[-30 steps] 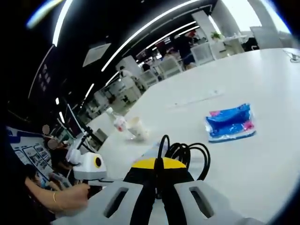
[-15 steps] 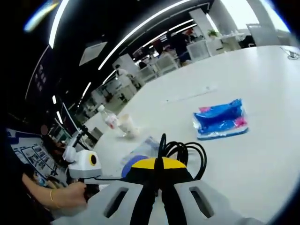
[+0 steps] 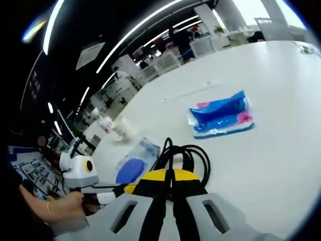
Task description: Arrange the tabletop items into an orderly group along one side of the table until the central work area is clear of visible clutter.
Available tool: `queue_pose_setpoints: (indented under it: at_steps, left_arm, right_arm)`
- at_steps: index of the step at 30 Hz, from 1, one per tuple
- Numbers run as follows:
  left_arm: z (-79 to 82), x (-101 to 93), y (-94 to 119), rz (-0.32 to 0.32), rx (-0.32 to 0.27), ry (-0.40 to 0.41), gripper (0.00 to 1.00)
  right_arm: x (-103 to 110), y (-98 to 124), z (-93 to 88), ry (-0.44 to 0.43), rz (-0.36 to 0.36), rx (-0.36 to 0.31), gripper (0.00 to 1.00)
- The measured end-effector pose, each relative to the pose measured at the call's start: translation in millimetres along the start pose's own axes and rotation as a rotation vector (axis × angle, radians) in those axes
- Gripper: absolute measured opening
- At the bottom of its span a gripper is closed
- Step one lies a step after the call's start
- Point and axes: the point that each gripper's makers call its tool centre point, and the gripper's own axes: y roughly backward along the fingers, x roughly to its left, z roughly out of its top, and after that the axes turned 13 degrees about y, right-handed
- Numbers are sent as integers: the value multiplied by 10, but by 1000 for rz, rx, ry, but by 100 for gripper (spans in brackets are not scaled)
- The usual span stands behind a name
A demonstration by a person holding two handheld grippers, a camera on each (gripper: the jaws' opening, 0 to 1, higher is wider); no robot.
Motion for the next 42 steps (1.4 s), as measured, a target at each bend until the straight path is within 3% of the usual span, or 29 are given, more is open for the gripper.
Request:
queue_pose_setpoints:
  at_steps: [7, 14, 22, 26, 30, 33, 38, 42]
  left_arm:
    - [-1, -20, -39, 0, -7, 9, 3]
    - [12, -40, -58, -6, -12, 14, 3]
    - [22, -60, -52, 1, -31, 7, 5]
    - [66, -73, 12, 19, -64, -31, 15]
    - [92, -124, 78, 23, -80, -89, 26]
    - [122, -166, 134, 25, -97, -114, 34]
    - [209, -239, 262, 28, -142, -160, 52]
    - [217, -216, 371, 64, -148, -187, 73]
  right_arm:
    - [-116, 2, -19, -18, -30, -6, 0]
    - [-260, -21, -131, -13, -84, 47, 0]
    - [-345, -61, -221, 84, -143, 110, 2]
    - [-348, -51, -206, 119, -161, 112, 11]
    - [-388, 4, -164, 155, -200, 107, 29]
    - [-383, 43, -114, 162, -200, 95, 38]
    - [-305, 79, 22, 196, -164, 54, 50]
    - [-167, 76, 94, 206, -107, 43, 67]
